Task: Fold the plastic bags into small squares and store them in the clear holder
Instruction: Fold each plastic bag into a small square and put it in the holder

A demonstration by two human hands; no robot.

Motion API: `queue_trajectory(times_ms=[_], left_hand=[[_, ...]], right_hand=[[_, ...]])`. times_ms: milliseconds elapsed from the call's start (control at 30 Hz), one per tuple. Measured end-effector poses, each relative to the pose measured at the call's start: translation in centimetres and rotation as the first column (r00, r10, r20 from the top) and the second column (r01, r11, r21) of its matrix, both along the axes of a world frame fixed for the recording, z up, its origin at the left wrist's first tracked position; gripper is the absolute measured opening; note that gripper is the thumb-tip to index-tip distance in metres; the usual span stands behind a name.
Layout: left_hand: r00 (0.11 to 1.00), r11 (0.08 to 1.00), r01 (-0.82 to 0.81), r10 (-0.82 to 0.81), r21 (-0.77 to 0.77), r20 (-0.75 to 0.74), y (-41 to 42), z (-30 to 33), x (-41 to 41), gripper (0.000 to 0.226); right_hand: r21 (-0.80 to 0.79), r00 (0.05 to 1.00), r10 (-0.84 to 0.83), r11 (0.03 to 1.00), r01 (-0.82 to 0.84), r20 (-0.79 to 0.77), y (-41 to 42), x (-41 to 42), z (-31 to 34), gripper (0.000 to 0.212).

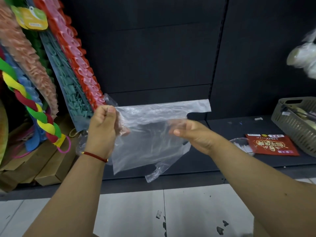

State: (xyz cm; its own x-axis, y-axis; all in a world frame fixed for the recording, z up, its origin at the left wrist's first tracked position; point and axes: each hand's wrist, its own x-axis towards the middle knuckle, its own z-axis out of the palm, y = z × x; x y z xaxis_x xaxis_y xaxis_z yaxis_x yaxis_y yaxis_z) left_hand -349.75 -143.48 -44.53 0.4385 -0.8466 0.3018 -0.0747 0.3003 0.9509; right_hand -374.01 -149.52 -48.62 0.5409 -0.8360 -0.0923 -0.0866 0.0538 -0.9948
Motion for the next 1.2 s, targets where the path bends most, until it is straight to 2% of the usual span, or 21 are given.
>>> queue_trajectory(times_ms=[67, 167, 233, 300, 333, 400, 467, 533, 633, 700, 800, 900, 967, 1033, 1100, 1200], left_hand=[[0.998, 0.998, -0.061, 0.061, 0.012, 0.022, -0.1, -0.1, 0.0, 0.027], [0.982, 0.979, -0.19, 0.188, 0.074, 0.03, -0.5, -0.6, 0.5, 0.025], [0.985, 0.968, -0.139, 0.157, 0.211, -0.074, -0.7, -1.1, 0.9, 0.025], [0.977, 0.919, 0.081, 0.004, 0.385, -0.213, -0.6, -1.5, 0.9, 0.047], [0.97, 0.889, 0.166, -0.07, 0.427, -0.232, -0.4, -1.8, 0.7, 0.059], [0.975, 0.891, 0.196, -0.134, 0.409, -0.176, 0.0, -2.3, 0.1, 0.07], [0.986, 0.926, 0.147, -0.11, 0.349, -0.122, 0.1, -2.7, -0.2, 0.076], [0.995, 0.944, 0.094, -0.079, 0.315, -0.061, 0.0, -2.8, -0.2, 0.061], [0.999, 0.956, 0.028, -0.04, 0.292, 0.035, -0.1, -2.9, 0.0, 0.022], [0.999, 0.961, 0.014, -0.023, 0.276, 0.03, -0.2, -2.9, -0.1, 0.012], [0.999, 0.946, 0.031, -0.021, 0.321, -0.032, -0.4, -2.9, 0.1, 0.01], [0.977, 0.924, 0.168, -0.109, 0.342, -0.183, -0.4, -2.8, 0.5, 0.015], [0.961, 0.915, 0.228, -0.157, 0.333, -0.225, -0.3, -2.6, 0.6, 0.021], [0.955, 0.911, 0.254, -0.185, 0.325, -0.23, 0.0, -2.2, 0.6, 0.027], [0.955, 0.911, 0.259, -0.193, 0.321, -0.224, 0.1, -1.8, 0.6, 0.03], [0.979, 0.919, 0.2, -0.179, 0.339, -0.093, 0.2, -1.7, 1.2, 0.029]], right_hand=[[-0.014, 0.998, -0.054, 0.998, 0.054, -0.023, 0.2, 0.4, -0.1, 0.027], [0.075, 0.984, -0.126, 0.99, 0.117, 0.125, 0.1, 0.4, -0.1, 0.008], [0.064, 0.97, -0.182, 0.983, 0.174, 0.161, 0.2, 0.4, 0.3, 0.014], [0.012, 0.959, -0.246, 0.969, 0.247, 0.137, 0.3, 0.3, 0.6, 0.015], [0.01, 0.952, -0.273, 0.961, 0.275, 0.141, 0.2, 0.3, 0.6, 0.015], [0.013, 0.938, -0.312, 0.949, 0.314, 0.151, 0.2, 0.0, 0.6, 0.016], [-0.03, 0.926, -0.356, 0.932, 0.362, 0.123, 0.1, -0.3, 0.4, 0.018], [-0.073, 0.905, -0.41, 0.905, 0.419, 0.116, -0.1, -0.6, 0.3, 0.017], [-0.058, 0.855, -0.482, 0.864, 0.5, 0.19, -0.2, -0.7, 0.1, 0.02], [-0.111, 0.835, -0.519, 0.833, 0.542, 0.181, -0.4, -0.8, 0.0, 0.028], [-0.196, 0.853, -0.503, 0.831, 0.521, 0.137, -0.4, -1.2, 0.1, 0.034], [-0.188, 0.876, -0.462, 0.856, 0.482, 0.141, -0.2, -1.3, 0.7, 0.017], [-0.157, 0.9, -0.418, 0.888, 0.433, 0.12, -0.2, -1.4, 1.0, 0.011], [-0.133, 0.931, -0.358, 0.922, 0.365, 0.072, -0.2, -1.7, 1.1, 0.014], [-0.148, 0.948, -0.318, 0.937, 0.316, 0.007, -0.3, -2.1, 1.2, 0.028], [-0.189, 0.943, -0.331, 0.929, 0.318, -0.043, -0.6, -2.4, 1.3, 0.034]])
